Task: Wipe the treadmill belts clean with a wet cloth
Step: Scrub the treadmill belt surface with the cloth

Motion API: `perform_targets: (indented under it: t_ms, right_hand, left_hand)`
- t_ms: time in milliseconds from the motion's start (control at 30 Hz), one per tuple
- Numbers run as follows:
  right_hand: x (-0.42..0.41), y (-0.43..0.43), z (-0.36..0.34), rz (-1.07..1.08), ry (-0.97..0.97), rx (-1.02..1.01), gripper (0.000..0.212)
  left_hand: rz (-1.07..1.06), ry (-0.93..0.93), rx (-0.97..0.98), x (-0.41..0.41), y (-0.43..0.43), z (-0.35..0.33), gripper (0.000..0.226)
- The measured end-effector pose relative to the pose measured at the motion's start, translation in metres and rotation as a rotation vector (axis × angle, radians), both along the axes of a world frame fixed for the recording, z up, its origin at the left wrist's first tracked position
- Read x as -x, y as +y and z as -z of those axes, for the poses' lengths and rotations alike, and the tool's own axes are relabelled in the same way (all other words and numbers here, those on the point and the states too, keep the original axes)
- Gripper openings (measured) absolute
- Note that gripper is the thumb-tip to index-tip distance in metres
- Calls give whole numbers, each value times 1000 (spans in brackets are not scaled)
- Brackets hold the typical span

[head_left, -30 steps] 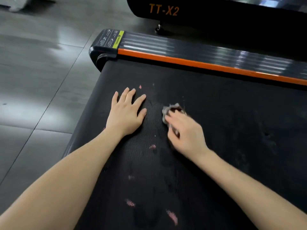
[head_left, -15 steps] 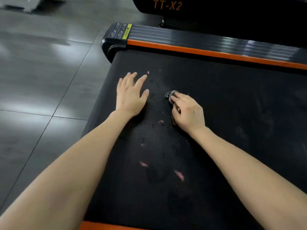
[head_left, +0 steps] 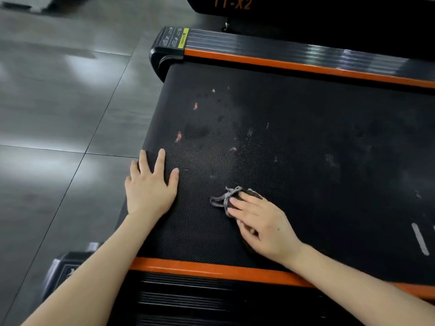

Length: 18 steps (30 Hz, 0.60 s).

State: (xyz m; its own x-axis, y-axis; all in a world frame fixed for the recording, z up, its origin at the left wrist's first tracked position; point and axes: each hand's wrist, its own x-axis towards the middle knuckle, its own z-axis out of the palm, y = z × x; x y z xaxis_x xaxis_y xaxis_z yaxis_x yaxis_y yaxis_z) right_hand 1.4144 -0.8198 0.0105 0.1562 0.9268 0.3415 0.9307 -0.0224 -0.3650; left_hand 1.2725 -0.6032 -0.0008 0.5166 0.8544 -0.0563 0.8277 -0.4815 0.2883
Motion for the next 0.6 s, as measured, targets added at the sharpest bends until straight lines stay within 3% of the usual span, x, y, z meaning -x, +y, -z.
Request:
perform_targets:
  t_ms: [133, 300, 367, 533, 600]
  right_hand:
    - [-32, 32, 2, -88, -112, 29, 28]
    - [-77, 127, -6, 316, -57, -5, 23]
    - [-71, 125, -6, 342, -39, -2, 25]
    - [-11, -4, -5, -18, 0, 84, 26]
    - [-15, -19, -6, -119, -12, 95, 25]
  left_hand:
    - [2, 20, -20, 0, -1, 0, 62]
    - [7, -5, -38, 0, 1, 2, 62]
    - [7, -15, -34, 1, 1, 2, 61]
    - [23, 3, -46, 0, 3, 5, 63]
    - [21, 19, -49, 0, 2, 5, 63]
